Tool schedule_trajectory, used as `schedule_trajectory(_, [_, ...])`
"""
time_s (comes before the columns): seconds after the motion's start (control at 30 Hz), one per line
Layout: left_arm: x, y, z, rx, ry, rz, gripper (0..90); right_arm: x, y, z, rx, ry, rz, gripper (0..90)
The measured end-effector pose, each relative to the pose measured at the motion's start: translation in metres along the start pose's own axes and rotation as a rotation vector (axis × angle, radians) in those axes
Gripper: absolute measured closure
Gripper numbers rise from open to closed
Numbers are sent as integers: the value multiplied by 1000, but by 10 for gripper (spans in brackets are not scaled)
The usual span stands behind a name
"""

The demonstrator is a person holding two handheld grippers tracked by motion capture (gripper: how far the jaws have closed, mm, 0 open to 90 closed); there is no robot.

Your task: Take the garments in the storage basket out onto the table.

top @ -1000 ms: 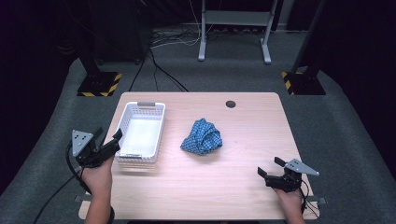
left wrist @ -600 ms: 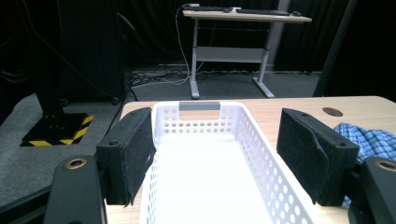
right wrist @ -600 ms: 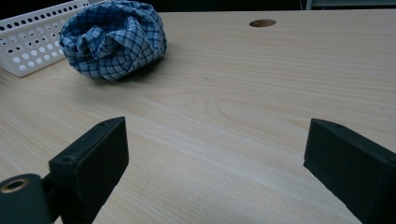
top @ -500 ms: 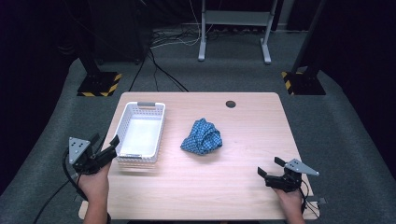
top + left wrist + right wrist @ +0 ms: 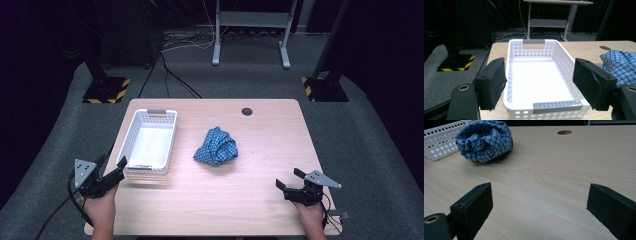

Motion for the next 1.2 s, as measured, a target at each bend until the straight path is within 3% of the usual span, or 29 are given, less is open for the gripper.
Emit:
schedule_trajectory(0.33, [1,0,-31,-25,37,-23,255,0,0,0,0,-1,1,55])
schedule_trajectory(0.5, [0,-2,-43,-19,42,-34,253,0,0,0,-2,0,1,54])
schedule_trajectory(1.2, [0,1,-75,-35,74,-29,247,0,0,0,-3,3,0,54])
Point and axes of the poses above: each handheld gripper's, and its own axes: x roughly forward along the jaws, z roughly out of its top, y roughly to its left, the point moved 1 cm from there along x, roughly forward along the jaws, and after that the axes turned 3 degrees about -y, right-handed, at the moved point
